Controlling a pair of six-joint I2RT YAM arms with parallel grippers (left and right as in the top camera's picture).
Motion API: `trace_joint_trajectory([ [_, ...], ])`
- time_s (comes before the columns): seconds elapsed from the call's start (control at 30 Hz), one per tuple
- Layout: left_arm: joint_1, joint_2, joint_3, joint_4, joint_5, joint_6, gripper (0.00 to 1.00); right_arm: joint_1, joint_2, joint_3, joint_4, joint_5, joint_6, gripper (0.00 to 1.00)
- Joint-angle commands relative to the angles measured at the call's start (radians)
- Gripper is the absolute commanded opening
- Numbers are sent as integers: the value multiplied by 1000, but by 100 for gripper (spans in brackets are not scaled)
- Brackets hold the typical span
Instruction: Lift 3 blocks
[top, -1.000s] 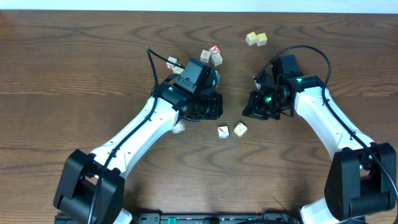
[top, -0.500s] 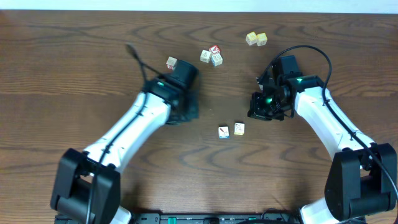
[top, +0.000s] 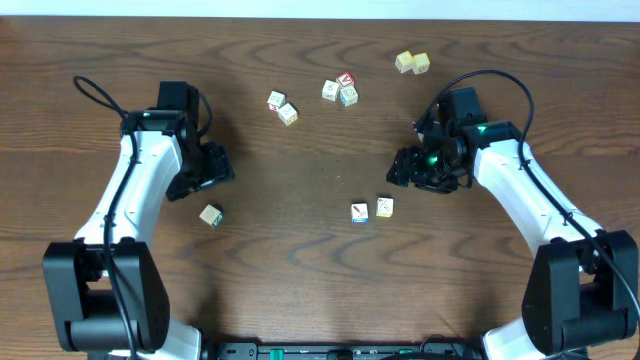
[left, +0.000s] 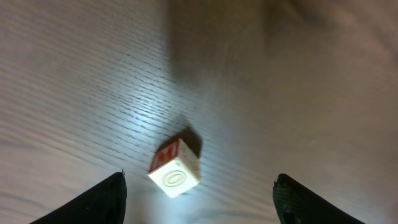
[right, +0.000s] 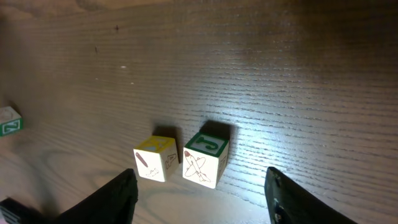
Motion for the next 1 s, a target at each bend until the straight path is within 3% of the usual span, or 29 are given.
trace_joint_trajectory([
  [0.0,12,62,-35,-1,13,115,76,24,-24,4,0,2,-10,64],
  [0.23,12,162,-35,2,11,-116,73,28,-23,3,-6,3,-18,69],
  [0.37,12,166,-35,3,-69,-247,74,28,-23,3,-13,3,-35,71],
  [0.57,12,166,-36,-6,-110,-320,73,28,-23,2,-23,3,-35,72],
  [0.77,12,166,-79,4,-23,-502,66,28,-23,2,-19,3,-35,73],
  [0.97,12,166,-153,103,40,-523,65,28,-23,2,-23,3,-35,74],
])
